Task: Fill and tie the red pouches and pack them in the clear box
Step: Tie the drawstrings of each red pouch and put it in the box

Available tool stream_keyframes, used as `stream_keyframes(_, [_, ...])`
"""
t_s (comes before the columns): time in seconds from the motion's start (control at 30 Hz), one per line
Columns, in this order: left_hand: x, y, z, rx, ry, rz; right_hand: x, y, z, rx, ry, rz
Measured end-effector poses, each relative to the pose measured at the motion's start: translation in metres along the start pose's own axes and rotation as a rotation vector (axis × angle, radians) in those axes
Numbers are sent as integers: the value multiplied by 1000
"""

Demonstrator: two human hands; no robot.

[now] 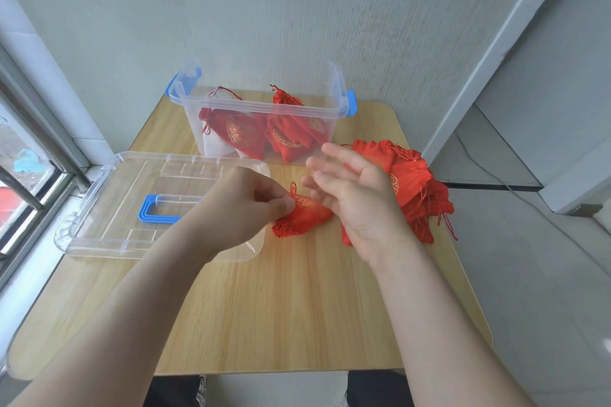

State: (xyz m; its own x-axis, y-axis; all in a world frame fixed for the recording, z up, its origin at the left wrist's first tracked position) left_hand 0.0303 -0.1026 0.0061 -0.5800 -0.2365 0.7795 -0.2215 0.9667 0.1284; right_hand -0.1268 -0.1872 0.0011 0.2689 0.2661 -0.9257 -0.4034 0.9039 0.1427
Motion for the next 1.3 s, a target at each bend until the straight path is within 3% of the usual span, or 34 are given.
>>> stream_keyframes(0.17, [-2,-1,-5,98,100,-15,-11,8,12,-93,606,-252])
stream_keyframes(0.3, [-2,-1,-6,103,126,-33,-9,15,23,-140,832,-362])
stream_keyframes(0.57, [-3,0,-5,70,123,-49,-12,14,30,-155,931,-521])
stream_keyframes(0.9, [-5,1,-7,130,184,-107,-11,16,32,-152,887,-471])
stream_keyframes(1.3, [1,4,0,105,127,-99,-13,21,36,-90,990,-615])
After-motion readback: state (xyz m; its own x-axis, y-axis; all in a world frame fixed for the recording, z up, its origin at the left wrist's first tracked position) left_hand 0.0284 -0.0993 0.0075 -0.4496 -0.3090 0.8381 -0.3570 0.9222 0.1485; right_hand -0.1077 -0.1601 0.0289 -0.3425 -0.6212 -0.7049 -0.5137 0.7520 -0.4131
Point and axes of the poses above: each hand's wrist, its own y-axis away from the middle knuckle, its own z-axis out of the palm, x = y × z, the point moved 7 cm from there along -y, towards the middle knuckle, and after that the axes turned 8 degrees about -y, right-handed, at the moved point
